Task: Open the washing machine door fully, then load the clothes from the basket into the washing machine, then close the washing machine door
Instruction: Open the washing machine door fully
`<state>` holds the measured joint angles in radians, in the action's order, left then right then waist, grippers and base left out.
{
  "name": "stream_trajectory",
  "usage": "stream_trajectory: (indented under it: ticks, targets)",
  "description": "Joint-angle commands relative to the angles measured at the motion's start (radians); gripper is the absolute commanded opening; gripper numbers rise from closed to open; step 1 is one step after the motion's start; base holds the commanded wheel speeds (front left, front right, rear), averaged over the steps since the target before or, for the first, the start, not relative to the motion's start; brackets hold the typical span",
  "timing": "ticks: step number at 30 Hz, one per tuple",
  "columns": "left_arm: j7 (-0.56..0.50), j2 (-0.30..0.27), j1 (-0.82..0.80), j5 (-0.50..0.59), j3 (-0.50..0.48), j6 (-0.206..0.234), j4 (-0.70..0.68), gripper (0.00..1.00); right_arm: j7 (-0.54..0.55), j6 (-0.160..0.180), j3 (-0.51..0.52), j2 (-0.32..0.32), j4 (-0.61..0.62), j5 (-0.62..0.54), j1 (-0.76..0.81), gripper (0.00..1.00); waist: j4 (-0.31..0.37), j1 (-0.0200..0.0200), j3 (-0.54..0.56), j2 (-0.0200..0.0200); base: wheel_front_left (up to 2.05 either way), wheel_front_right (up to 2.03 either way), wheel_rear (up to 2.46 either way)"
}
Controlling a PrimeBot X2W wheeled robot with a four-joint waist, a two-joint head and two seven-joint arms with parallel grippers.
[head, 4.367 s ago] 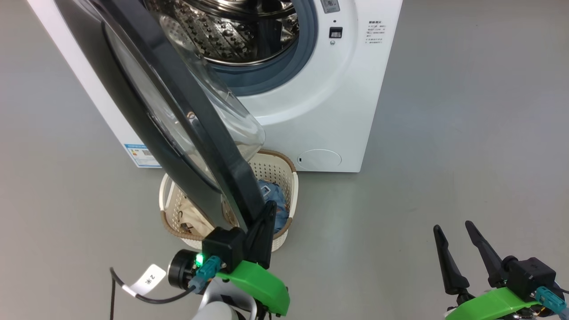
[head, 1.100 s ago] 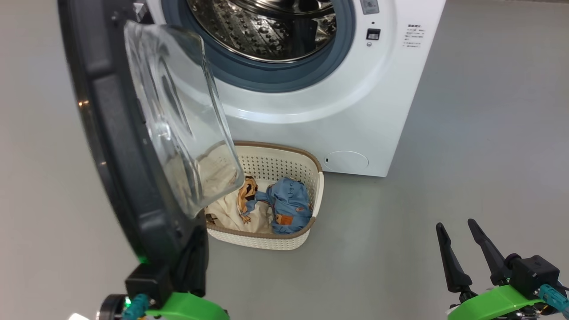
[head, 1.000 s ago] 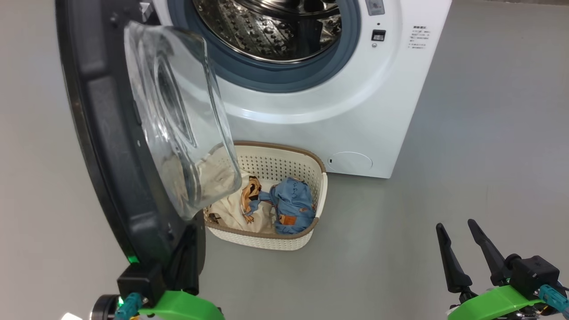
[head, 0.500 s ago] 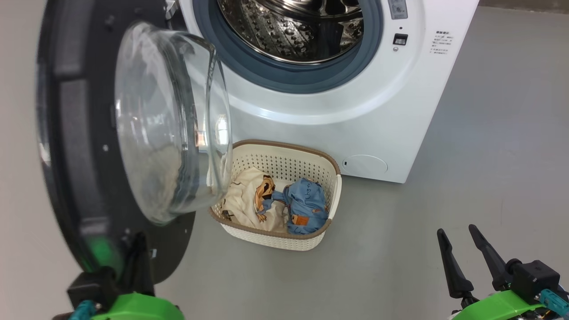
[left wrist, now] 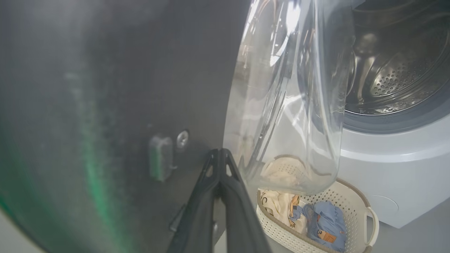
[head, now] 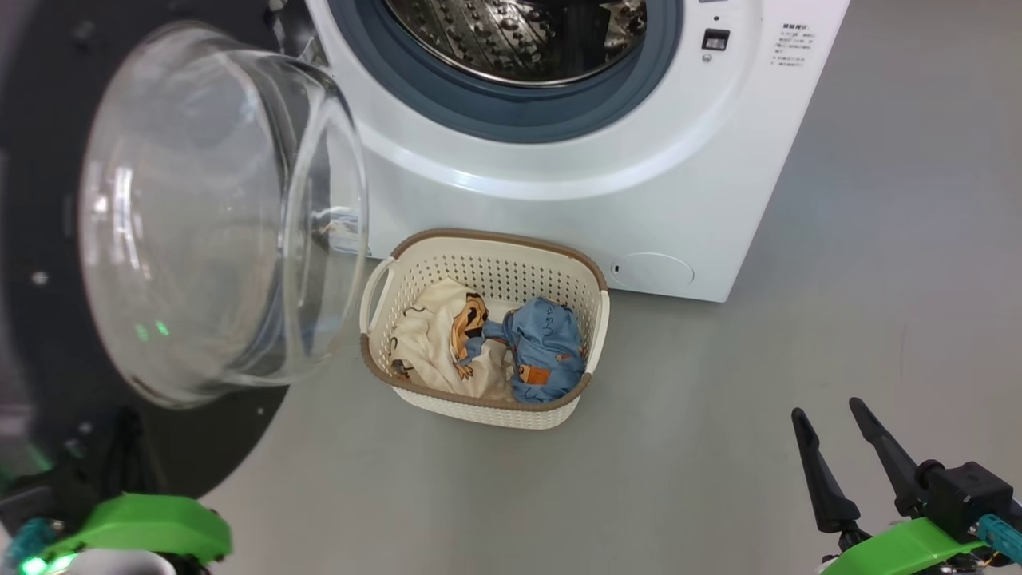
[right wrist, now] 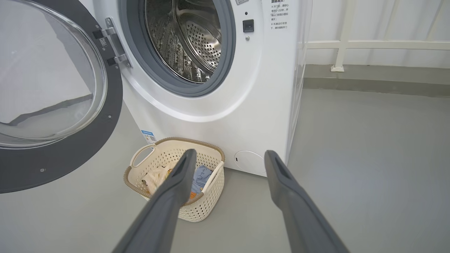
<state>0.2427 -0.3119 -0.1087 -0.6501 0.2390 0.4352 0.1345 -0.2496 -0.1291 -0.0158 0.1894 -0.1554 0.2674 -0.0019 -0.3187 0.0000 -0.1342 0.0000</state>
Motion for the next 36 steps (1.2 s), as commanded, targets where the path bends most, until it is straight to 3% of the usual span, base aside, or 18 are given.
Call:
stream_trajectory:
  ticks: [1, 16, 36]
  targets:
    - [0.014, -0.051, -0.054, -0.012, -0.087, 0.004, 0.007, 0.00, -0.012, -0.002, -0.021, 0.017, 0.028, 0.014, -0.031, 1.00, 0.006, 0.0000, -0.013, 0.0000, 0.00, 0.00, 0.00]
    - [0.019, -0.022, -0.117, 0.023, -0.319, -0.057, 0.111, 0.00, -0.012, -0.002, -0.022, 0.046, 0.036, 0.015, -0.051, 1.00, 0.010, 0.0000, -0.062, 0.0000, 0.00, 0.00, 0.00]
    - [0.019, 0.003, -0.220, 0.150, -0.539, -0.199, 0.307, 0.00, -0.012, -0.002, -0.038, 0.077, 0.033, 0.022, -0.067, 1.00, 0.018, 0.0000, -0.089, 0.0000, 0.00, 0.00, 0.00]
